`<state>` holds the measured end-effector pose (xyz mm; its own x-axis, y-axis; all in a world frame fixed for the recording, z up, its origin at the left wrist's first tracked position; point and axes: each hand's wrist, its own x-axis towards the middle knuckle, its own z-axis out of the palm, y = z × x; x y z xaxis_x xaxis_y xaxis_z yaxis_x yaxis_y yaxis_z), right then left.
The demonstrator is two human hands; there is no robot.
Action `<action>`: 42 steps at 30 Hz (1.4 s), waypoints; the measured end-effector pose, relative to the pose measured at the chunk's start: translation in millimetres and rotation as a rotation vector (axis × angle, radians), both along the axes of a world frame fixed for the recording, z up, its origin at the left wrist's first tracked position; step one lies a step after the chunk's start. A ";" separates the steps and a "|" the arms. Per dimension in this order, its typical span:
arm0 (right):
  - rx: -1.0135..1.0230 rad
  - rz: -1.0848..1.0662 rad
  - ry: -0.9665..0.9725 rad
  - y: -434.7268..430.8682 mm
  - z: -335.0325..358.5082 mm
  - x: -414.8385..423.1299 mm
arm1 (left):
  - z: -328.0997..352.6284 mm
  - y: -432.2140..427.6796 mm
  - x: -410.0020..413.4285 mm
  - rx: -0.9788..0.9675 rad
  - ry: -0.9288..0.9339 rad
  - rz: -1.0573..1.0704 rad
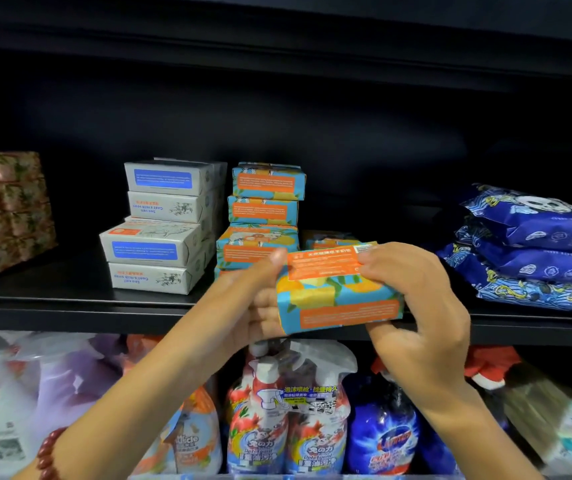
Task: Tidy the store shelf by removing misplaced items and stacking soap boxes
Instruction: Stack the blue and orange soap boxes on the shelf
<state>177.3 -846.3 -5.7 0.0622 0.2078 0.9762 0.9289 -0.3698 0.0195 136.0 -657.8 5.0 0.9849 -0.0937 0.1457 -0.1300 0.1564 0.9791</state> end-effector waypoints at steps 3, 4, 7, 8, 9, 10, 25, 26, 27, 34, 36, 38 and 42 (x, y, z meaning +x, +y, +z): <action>-0.039 -0.007 -0.039 2.0 -2.0 -1.4 | -3.9 2.4 2.2 -0.029 0.025 -0.051; -0.050 -0.012 -0.032 2.0 -2.9 -0.8 | -6.4 4.3 3.0 -0.022 0.009 -0.031; -0.118 -0.075 0.048 0.6 -4.3 3.0 | -8.1 3.3 1.9 -0.025 -0.079 0.059; -0.156 -0.099 0.098 -0.3 -4.7 4.3 | -7.7 3.0 0.7 -0.026 -0.114 0.092; -0.194 -0.110 0.159 -1.6 -5.3 5.1 | -7.2 2.8 -0.4 -0.023 -0.157 0.132; -0.224 -0.099 0.236 -2.7 -5.4 4.1 | -8.8 4.5 1.0 -0.008 -0.218 0.172; -0.071 0.046 0.250 5.2 -0.8 -8.9 | -17.2 17.8 -11.8 0.329 -0.669 0.275; -0.073 0.050 0.190 6.0 -4.0 -8.9 | -15.2 18.2 -14.8 0.324 -0.641 0.276; -0.078 0.048 0.137 6.9 -7.1 -8.3 | -13.7 18.7 -16.8 0.311 -0.605 0.270; -0.059 0.057 0.050 13.9 -19.9 -7.2 | -10.7 23.2 -21.6 0.402 -0.566 0.277; -0.055 0.067 0.050 14.7 -19.8 -7.2 | -9.2 25.7 -22.0 0.461 -0.598 0.268; -0.058 0.076 0.048 15.4 -19.9 -7.6 | -6.8 27.5 -22.2 0.501 -0.621 0.269; 0.024 0.051 0.176 12.7 -15.4 -9.4 | 7.2 30.1 -19.5 0.484 -0.705 0.320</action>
<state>167.9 -833.6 -21.2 0.2221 0.1919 0.9559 0.9348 -0.3207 -0.1528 116.5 -627.8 12.2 0.6717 -0.0386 0.7398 -0.6898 -0.3970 0.6055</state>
